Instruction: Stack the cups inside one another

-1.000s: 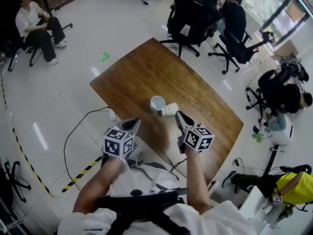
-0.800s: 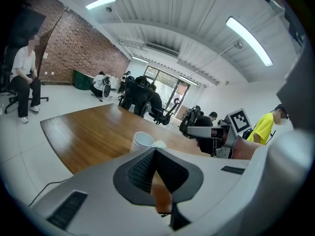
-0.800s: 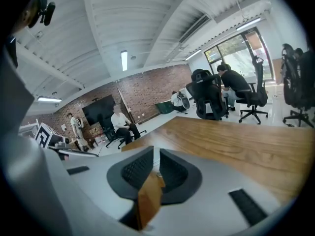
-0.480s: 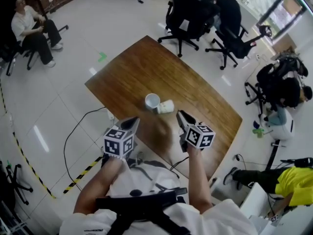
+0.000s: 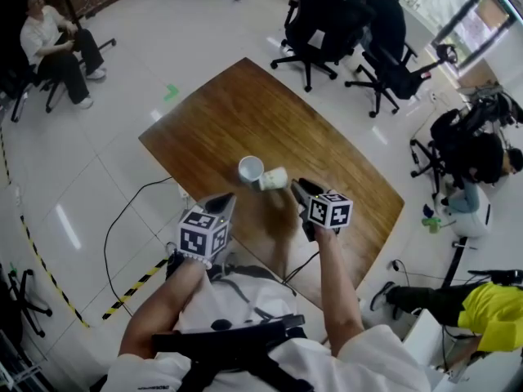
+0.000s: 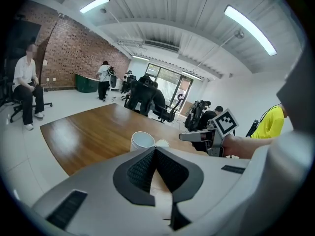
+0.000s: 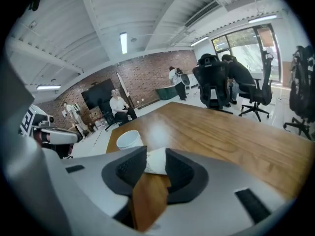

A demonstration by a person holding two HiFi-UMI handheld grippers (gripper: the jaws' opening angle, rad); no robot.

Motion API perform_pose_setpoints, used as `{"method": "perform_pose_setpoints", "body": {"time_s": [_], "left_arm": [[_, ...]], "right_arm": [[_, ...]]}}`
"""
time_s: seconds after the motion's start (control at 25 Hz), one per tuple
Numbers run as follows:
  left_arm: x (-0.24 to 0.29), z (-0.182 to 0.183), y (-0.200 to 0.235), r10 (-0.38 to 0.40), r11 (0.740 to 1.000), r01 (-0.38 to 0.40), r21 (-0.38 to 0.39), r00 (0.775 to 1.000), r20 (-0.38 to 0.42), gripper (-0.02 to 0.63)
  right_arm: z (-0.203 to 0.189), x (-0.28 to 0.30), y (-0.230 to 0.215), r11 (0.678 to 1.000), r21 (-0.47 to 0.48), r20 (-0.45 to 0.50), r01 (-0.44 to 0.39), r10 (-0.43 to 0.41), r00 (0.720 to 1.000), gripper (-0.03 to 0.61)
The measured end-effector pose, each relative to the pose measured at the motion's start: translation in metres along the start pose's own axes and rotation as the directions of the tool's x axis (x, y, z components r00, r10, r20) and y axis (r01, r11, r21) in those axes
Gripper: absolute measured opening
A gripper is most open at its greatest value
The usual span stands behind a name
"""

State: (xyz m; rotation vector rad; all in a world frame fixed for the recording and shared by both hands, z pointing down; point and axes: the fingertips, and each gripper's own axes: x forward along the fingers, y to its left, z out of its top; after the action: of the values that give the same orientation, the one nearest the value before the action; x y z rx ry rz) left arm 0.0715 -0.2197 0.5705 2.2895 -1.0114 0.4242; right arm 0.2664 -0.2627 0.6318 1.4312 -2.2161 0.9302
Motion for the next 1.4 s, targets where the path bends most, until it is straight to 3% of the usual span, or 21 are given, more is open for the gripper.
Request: {"method": "perform_pose_setpoints", "body": {"time_s": [0.52, 1.4], "left_arm": [[-0.006, -0.019, 0.004, 0.048, 0.998, -0.048, -0.031, 0.999, -0.015, -0.005], [-0.007, -0.027, 0.014, 0.029, 0.996, -0.031, -0.079, 0.999, -0.038, -0.005]], "right_arm": [[-0.012, 0.052, -0.004, 0.990, 0.078, -0.087, -0.119, 0.126, 0.988, 0.149], [-0.022, 0.043, -0.001, 0.994, 0.054, -0.115, -0.093, 0.098, 0.989, 0.054]]}}
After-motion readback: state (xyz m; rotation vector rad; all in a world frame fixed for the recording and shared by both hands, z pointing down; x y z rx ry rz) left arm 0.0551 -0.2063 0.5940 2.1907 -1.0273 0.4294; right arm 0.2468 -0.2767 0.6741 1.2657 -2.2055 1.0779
